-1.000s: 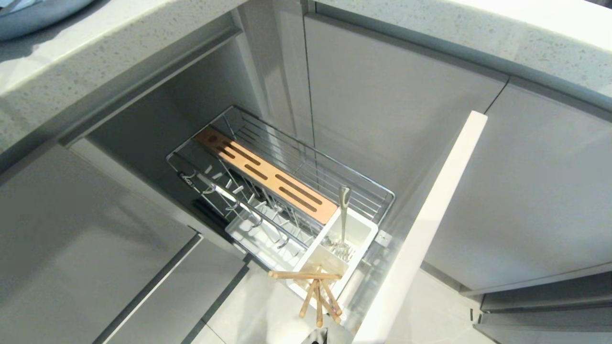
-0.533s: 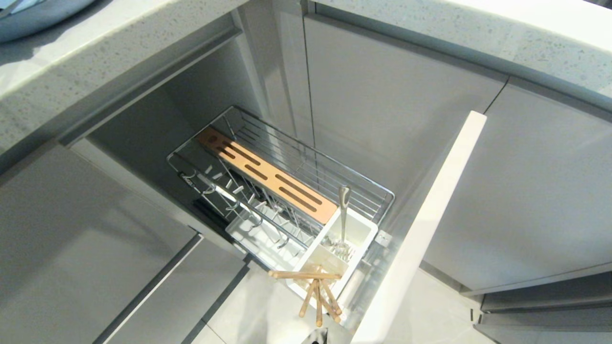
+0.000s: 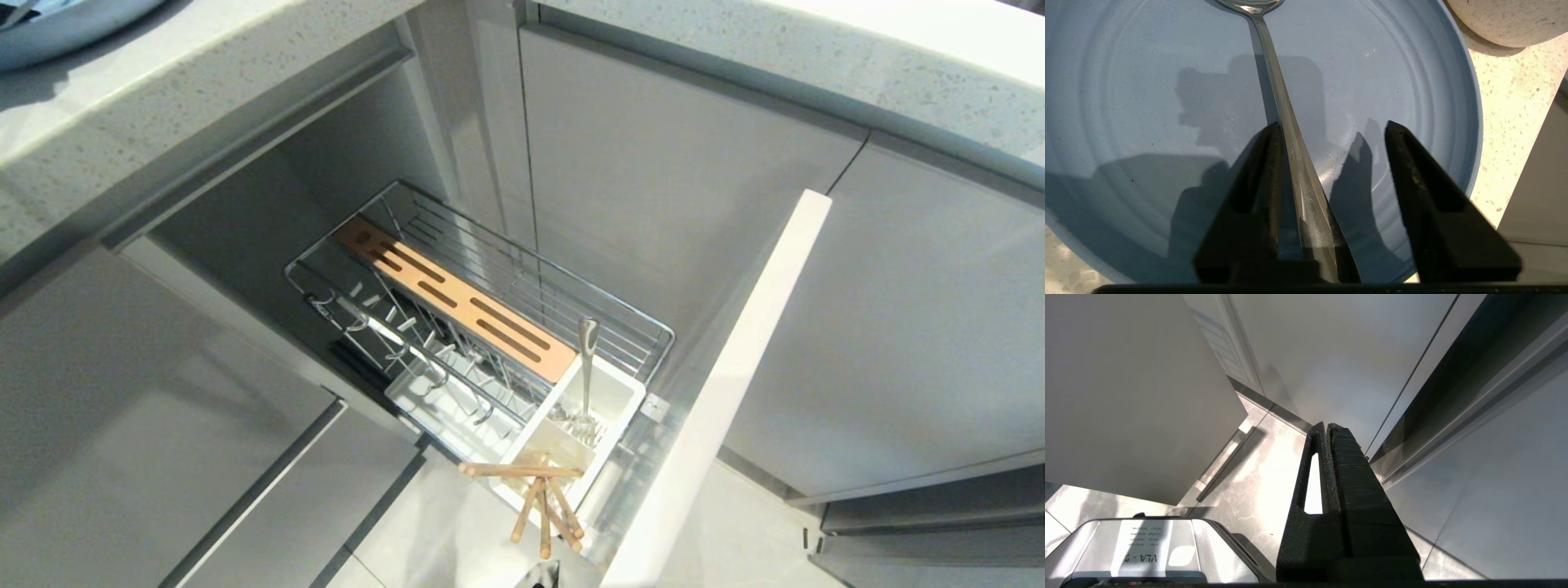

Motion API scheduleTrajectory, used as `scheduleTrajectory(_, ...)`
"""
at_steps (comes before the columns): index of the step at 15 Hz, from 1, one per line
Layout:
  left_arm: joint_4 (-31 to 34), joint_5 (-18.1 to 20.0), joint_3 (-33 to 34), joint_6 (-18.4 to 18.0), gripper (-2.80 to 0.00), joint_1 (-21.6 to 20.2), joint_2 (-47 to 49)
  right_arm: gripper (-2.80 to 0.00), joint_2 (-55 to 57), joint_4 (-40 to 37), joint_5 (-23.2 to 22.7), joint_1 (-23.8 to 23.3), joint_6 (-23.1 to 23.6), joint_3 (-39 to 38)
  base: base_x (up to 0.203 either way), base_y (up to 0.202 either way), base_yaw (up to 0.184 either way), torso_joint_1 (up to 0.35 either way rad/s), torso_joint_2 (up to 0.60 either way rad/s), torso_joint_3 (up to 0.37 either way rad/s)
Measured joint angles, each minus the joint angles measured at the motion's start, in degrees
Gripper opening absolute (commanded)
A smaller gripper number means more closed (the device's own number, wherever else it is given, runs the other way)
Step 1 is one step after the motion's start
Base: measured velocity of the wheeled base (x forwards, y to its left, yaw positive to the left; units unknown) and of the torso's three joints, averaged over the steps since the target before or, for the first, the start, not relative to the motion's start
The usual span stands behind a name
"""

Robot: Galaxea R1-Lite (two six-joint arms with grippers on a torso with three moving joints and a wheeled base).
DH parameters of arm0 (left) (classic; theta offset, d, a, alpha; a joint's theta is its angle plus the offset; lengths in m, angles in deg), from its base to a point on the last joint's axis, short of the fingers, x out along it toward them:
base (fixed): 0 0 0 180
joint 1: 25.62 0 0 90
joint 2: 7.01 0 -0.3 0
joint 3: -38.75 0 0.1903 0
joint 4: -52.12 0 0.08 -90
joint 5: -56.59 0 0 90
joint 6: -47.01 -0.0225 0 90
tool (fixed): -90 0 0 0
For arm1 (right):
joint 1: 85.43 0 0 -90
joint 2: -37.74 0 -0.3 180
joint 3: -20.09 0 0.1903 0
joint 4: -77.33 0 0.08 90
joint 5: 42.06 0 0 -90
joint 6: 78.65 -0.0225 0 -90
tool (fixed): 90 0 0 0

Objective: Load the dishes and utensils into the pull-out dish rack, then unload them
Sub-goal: Pick up the spoon and place it in the cupboard

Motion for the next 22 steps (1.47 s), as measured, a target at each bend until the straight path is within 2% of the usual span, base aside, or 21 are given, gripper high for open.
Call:
scheduleTrajectory(10, -0.77, 0.00, -0.09, -0.05, -2.80, 0.09, -0.43, -2.80, 0.00, 0.00, 0.00, 0.00, 0.00, 0.00, 0.000, 0.000, 0.000, 0.000, 0.00, 0.000)
scheduleTrajectory(14, -5.42, -0.04, -0.11, 0.31, -2.80, 0.45, -2.51, -2.80, 0.00, -0.01, 0.00, 0.00, 0.01, 0.00, 0.000, 0.000, 0.000, 0.000, 0.00, 0.000)
scheduleTrajectory(17, -5.86, -0.59, -0.13, 0.63, -2.80, 1.34, -4.60, -2.80, 0.00, 0.00, 0.00, 0.00, 0.00, 0.00, 0.000, 0.000, 0.000, 0.000, 0.00, 0.000)
scheduleTrajectory(19, -5.70, -0.82, -0.13, 1.95, -2.80, 2.78, -5.99, -2.80, 0.00, 0.00, 0.00, 0.00, 0.00, 0.00, 0.000, 0.000, 0.000, 0.000, 0.00, 0.000)
scheduleTrajectory(22, -4.03, -2.77, -0.13, 5.55, -2.80, 8.36, -8.11, -2.80, 0.00, 0.00, 0.00, 0.00, 0.01, 0.00, 0.000, 0.000, 0.000, 0.000, 0.00, 0.000)
